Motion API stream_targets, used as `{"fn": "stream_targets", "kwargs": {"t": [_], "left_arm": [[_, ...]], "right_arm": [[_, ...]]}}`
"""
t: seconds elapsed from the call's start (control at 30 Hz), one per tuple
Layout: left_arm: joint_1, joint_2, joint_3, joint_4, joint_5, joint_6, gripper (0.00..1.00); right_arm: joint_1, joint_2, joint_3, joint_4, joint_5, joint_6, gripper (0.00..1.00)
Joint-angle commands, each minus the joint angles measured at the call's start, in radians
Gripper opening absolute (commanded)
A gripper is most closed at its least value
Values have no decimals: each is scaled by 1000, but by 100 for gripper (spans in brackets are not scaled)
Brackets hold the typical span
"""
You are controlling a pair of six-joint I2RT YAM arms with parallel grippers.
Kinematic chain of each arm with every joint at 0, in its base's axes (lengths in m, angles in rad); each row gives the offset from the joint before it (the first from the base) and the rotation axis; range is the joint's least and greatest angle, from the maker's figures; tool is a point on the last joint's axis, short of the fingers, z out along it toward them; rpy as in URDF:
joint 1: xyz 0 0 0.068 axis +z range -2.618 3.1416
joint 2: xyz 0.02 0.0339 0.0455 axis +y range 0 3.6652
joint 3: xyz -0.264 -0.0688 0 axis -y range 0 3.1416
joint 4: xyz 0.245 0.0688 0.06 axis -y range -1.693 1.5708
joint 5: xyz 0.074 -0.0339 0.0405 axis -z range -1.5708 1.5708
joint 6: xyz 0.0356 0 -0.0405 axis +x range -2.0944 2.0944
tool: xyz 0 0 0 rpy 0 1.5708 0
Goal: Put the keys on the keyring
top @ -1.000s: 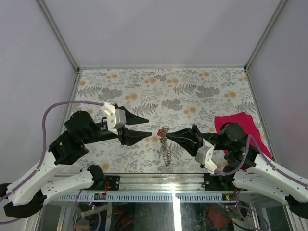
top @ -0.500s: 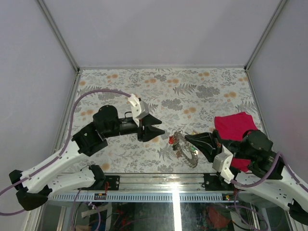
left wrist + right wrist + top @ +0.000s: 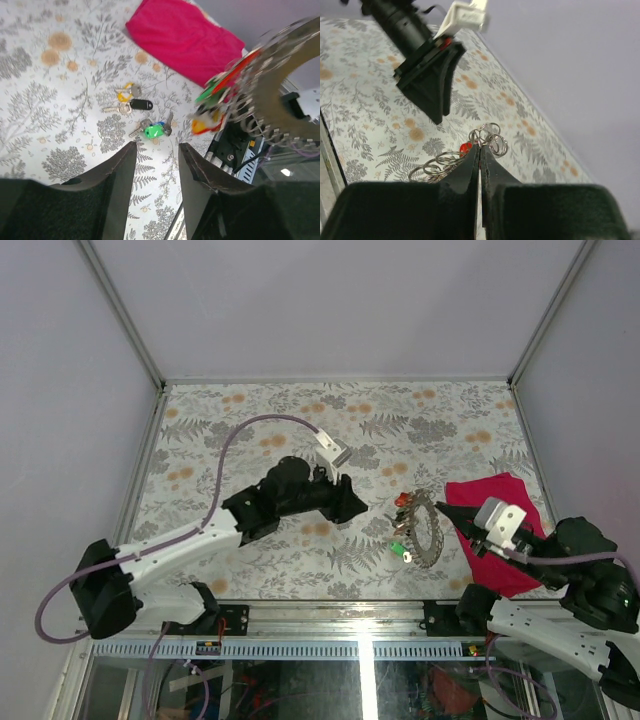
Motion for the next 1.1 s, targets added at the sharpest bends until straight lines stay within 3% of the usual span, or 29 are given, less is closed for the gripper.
{"fn": "stream_targets", "kwargs": {"t": [0.0, 0.33, 0.53, 0.73, 1.07], "left_arm": [[-9, 120, -5, 127, -38, -138, 38], [-130, 343, 39, 192, -161, -341, 41], [-236, 455, 127, 105, -305, -441, 42], [-275, 563, 205, 47, -349, -527, 42], [-286, 686, 302, -9, -362, -501, 37]], "right_arm": [[3, 24, 110, -50, 272, 237, 0], [3, 115, 267, -246, 573, 471, 0], [4, 141, 309, -274, 683, 576, 0], [3, 136, 290, -238, 692, 611, 0], [4, 130, 267, -203, 654, 620, 0]]}}
